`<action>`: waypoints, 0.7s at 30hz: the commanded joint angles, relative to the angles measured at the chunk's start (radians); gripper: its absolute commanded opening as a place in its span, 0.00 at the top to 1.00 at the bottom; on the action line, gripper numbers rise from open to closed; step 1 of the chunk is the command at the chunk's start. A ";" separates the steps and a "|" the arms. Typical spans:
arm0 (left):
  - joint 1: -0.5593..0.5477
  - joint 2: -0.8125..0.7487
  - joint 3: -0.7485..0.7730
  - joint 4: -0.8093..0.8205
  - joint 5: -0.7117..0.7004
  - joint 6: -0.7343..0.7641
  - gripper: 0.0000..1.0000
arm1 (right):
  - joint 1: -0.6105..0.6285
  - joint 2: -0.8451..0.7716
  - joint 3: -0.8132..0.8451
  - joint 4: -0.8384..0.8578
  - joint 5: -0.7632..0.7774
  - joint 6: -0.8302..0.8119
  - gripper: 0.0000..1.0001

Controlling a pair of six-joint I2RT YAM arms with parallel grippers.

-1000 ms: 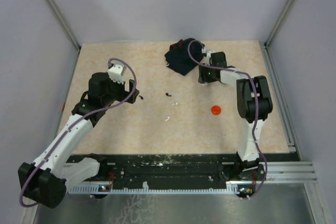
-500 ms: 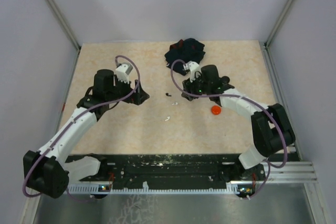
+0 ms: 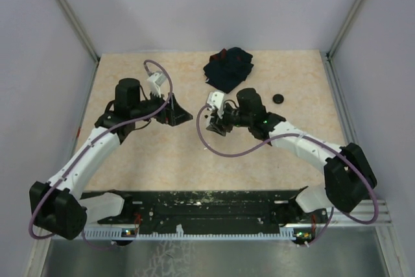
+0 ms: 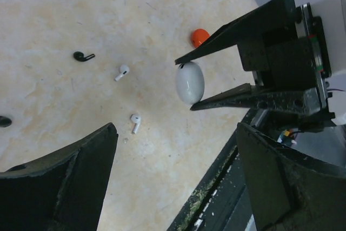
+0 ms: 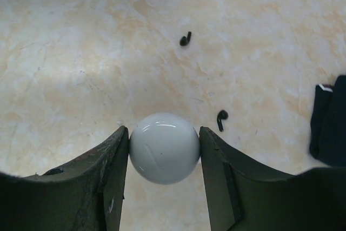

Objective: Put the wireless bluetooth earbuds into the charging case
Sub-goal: Pick up the charging case at the center of the board.

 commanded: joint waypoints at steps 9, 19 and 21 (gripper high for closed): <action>0.005 0.070 0.033 0.042 0.275 -0.072 0.17 | 0.155 -0.101 0.106 0.002 0.004 -0.178 0.57; 0.004 0.089 0.010 0.093 0.354 -0.102 0.36 | 0.202 -0.107 0.112 0.012 0.018 -0.203 0.57; 0.004 0.097 0.007 0.102 0.376 -0.112 0.38 | 0.208 -0.102 0.117 0.014 0.021 -0.206 0.57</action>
